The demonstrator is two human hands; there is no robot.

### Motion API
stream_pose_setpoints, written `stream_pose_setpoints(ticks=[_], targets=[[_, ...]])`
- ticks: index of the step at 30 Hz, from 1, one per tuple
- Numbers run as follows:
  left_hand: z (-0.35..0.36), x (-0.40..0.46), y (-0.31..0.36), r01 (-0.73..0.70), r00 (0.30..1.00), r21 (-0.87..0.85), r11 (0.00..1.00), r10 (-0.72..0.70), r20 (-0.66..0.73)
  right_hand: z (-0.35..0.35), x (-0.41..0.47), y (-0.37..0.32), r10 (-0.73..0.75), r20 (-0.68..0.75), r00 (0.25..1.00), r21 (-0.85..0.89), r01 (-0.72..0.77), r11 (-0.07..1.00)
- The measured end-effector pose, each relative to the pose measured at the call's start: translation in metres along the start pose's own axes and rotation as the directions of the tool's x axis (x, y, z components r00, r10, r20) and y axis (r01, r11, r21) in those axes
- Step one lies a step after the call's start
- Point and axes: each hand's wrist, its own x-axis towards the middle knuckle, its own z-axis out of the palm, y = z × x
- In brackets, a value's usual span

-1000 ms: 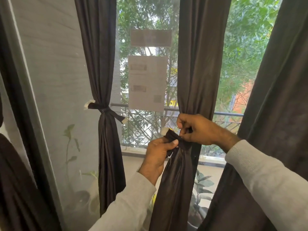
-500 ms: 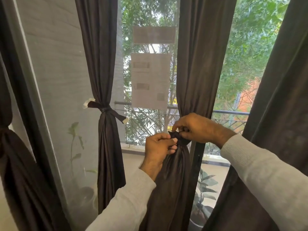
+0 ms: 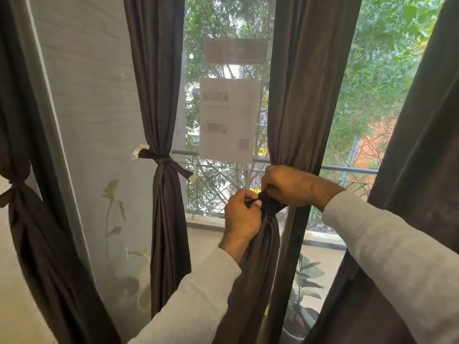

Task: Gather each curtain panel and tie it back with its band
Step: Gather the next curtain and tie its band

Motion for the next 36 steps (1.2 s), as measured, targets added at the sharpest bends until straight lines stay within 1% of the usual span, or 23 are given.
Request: stream_pose_setpoints(ticks=[2, 5, 6, 7, 9, 11, 14, 16, 18, 20, 22, 23, 24, 25, 26, 27, 28, 29, 30, 31, 33, 34, 36], targets=[[0.001, 0.003, 0.001, -0.01, 0.999, 0.037, 0.999, 0.009, 0.032, -0.002, 0.001, 0.002, 0.017, 0.004, 1.0, 0.021, -0.017, 1.0], [0.003, 0.002, 0.004, 0.022, 0.988, 0.027, 0.999, -0.025, 0.15, -0.006, 0.003, 0.005, 0.019, -0.021, 1.0, 0.07, -0.017, 0.997], [0.004, 0.0, 0.004, 0.016, 0.982, 0.034, 0.999, -0.022, 0.19, -0.007, 0.003, 0.006, 0.015, -0.033, 0.999, 0.092, -0.012, 0.996], [0.005, -0.002, 0.004, -0.005, 0.98, 0.055, 0.998, -0.006, 0.201, -0.008, 0.004, 0.006, 0.013, -0.04, 0.999, 0.116, -0.008, 0.993], [0.007, -0.004, 0.003, -0.066, 0.987, 0.097, 0.993, 0.05, 0.154, -0.008, 0.006, 0.006, 0.01, -0.044, 0.999, 0.156, -0.003, 0.988], [0.009, -0.005, 0.001, -0.101, 0.993, 0.13, 0.986, 0.091, 0.074, -0.008, 0.007, 0.007, 0.017, -0.027, 0.999, 0.193, -0.012, 0.981], [0.013, -0.006, 0.0, -0.111, 0.993, 0.155, 0.982, 0.116, -0.024, -0.006, 0.009, 0.01, 0.04, -0.002, 0.999, 0.234, -0.038, 0.972], [0.015, -0.012, 0.005, -0.09, 0.992, 0.154, 0.984, 0.103, -0.075, -0.006, 0.01, 0.012, 0.05, -0.007, 0.999, 0.234, -0.047, 0.971], [0.016, -0.014, 0.007, -0.073, 0.989, 0.148, 0.986, 0.091, -0.113, -0.005, 0.01, 0.012, 0.054, -0.008, 0.999, 0.233, -0.05, 0.971], [0.016, -0.012, 0.007, -0.091, 0.985, 0.182, 0.979, 0.116, -0.128, -0.005, 0.01, 0.012, 0.056, 0.001, 0.998, 0.24, -0.054, 0.969], [0.017, -0.007, 0.003, -0.091, 0.988, 0.208, 0.974, 0.115, -0.107, -0.004, 0.01, 0.013, 0.044, 0.012, 0.999, 0.245, -0.045, 0.968], [0.018, -0.002, 0.0, -0.086, 0.991, 0.191, 0.978, 0.103, -0.081, -0.002, 0.009, 0.013, 0.038, 0.014, 0.999, 0.259, -0.04, 0.965], [0.019, 0.002, -0.003, -0.074, 0.996, 0.156, 0.985, 0.081, -0.036, 0.0, 0.008, 0.015, 0.035, 0.011, 0.999, 0.274, -0.036, 0.961], [0.019, 0.005, -0.006, -0.039, 0.999, 0.084, 0.996, 0.036, 0.029, 0.001, 0.006, 0.017, 0.032, 0.003, 0.999, 0.279, -0.031, 0.96], [0.019, 0.008, -0.008, 0.026, 0.995, -0.024, 0.999, -0.024, 0.102, 0.003, 0.004, 0.019, 0.026, -0.009, 1.0, 0.277, -0.022, 0.961], [0.017, 0.009, -0.01, 0.131, 0.977, -0.154, 0.979, -0.101, 0.185, 0.005, 0.002, 0.022, 0.015, -0.025, 1.0, 0.275, -0.007, 0.961], [0.015, 0.008, -0.011, 0.26, 0.942, -0.291, 0.921, -0.176, 0.285, 0.007, -0.001, 0.024, 0.001, -0.048, 0.999, 0.282, 0.013, 0.959], [0.012, 0.006, -0.012, 0.381, 0.896, -0.417, 0.825, -0.217, 0.389, 0.009, -0.003, 0.026, -0.014, -0.079, 0.997, 0.294, 0.036, 0.955], [0.01, 0.005, -0.015, 0.468, 0.855, -0.515, 0.719, -0.219, 0.47, 0.01, -0.005, 0.027, -0.025, -0.12, 0.992, 0.31, 0.062, 0.949], [0.008, 0.003, -0.018, 0.519, 0.828, -0.585, 0.623, -0.197, 0.525, 0.012, -0.007, 0.028, -0.031, -0.168, 0.985, 0.33, 0.086, 0.94], [0.009, -0.001, -0.025, 0.55, 0.816, -0.68, 0.486, -0.138, 0.561, 0.017, -0.011, 0.028, -0.026, -0.279, 0.96, 0.377, 0.135, 0.916], [0.009, -0.004, -0.024, 0.546, 0.821, -0.714, 0.439, -0.108, 0.561, 0.02, -0.013, 0.027, -0.013, -0.334, 0.943, 0.404, 0.156, 0.901], [0.01, -0.011, -0.021, 0.516, 0.841, -0.763, 0.39, -0.063, 0.537, 0.023, -0.016, 0.024, 0.022, -0.413, 0.91, 0.462, 0.188, 0.867]])
